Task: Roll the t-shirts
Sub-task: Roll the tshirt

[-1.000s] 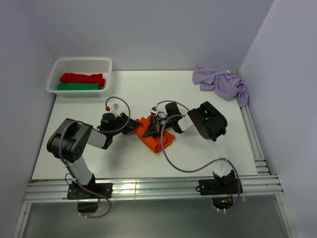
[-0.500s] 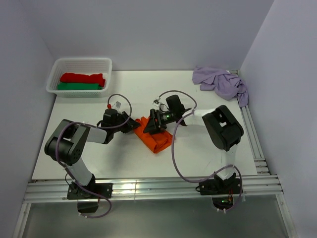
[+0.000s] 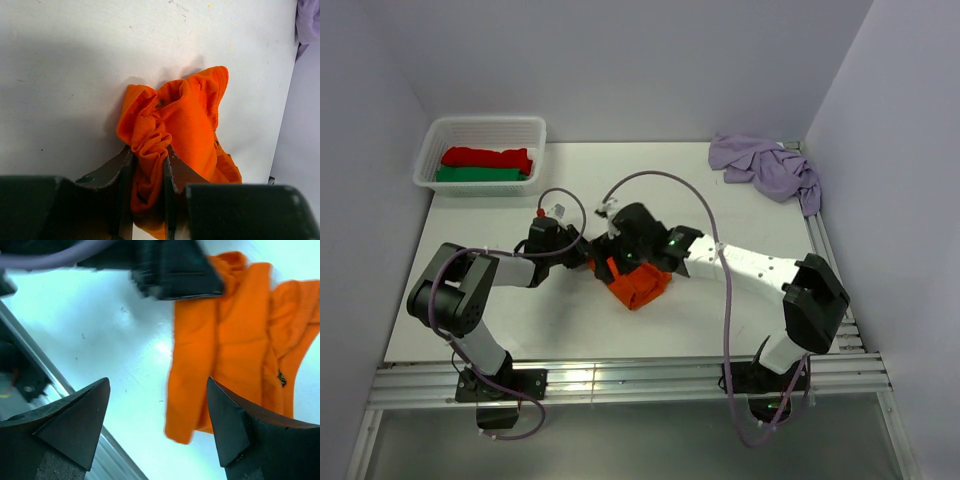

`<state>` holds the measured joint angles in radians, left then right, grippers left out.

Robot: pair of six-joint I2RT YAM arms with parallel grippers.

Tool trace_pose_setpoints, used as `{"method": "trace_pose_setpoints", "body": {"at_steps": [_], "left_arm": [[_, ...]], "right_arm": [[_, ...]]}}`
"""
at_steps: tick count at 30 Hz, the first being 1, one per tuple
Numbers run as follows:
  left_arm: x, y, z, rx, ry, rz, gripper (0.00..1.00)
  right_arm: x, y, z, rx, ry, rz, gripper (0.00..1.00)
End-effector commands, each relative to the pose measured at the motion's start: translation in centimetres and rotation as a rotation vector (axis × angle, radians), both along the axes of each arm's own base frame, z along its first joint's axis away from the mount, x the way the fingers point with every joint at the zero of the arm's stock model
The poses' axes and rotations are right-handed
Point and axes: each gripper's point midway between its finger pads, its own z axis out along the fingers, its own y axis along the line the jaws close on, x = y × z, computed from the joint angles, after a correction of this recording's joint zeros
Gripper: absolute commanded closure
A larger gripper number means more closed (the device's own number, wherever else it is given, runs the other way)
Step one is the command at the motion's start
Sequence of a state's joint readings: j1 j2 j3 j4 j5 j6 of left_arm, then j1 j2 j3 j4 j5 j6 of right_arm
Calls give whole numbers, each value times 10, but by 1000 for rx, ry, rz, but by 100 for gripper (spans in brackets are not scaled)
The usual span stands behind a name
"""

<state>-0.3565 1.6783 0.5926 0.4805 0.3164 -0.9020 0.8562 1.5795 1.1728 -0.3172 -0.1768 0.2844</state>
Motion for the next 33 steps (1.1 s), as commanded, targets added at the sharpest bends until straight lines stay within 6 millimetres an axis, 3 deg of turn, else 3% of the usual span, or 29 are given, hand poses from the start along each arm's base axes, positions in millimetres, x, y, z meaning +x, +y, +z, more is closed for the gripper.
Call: {"method": "trace_pose_setpoints", "body": {"at_steps": [1,2,4,5,8,15,29,32,33], "left_arm": [[4,-3,13,13,-30,-25,87],[4,-5,15,11,-31,-30,87],[3,-5,14,11,-16,-30,88],[3,-5,15,10,-12,-31,87],[2,-5,16,17,9,-32,88],[-4,-7,14,12,65,-40,89],[-13,-8,13,6,91,-65,90],[-14,-9,12,0,95,-70,90],[-14,-9,12,2,97,-71,91]], "right_arm": [[7,-17,-2,-218,-189,-84,15],[-5,-8,-4,-238,-208,-51,15],[-3,-5,-7,-304,-275,-71,15],[-14,5,-8,-315,-298,-39,15],[-22,16,-16,-376,-353,-40,15],[-24,35,-43,-508,-458,-32,16],[-6,28,-72,-725,-583,-100,25],[-4,26,-78,-761,-594,-105,35],[-3,26,-81,-769,-595,-117,43]]}}
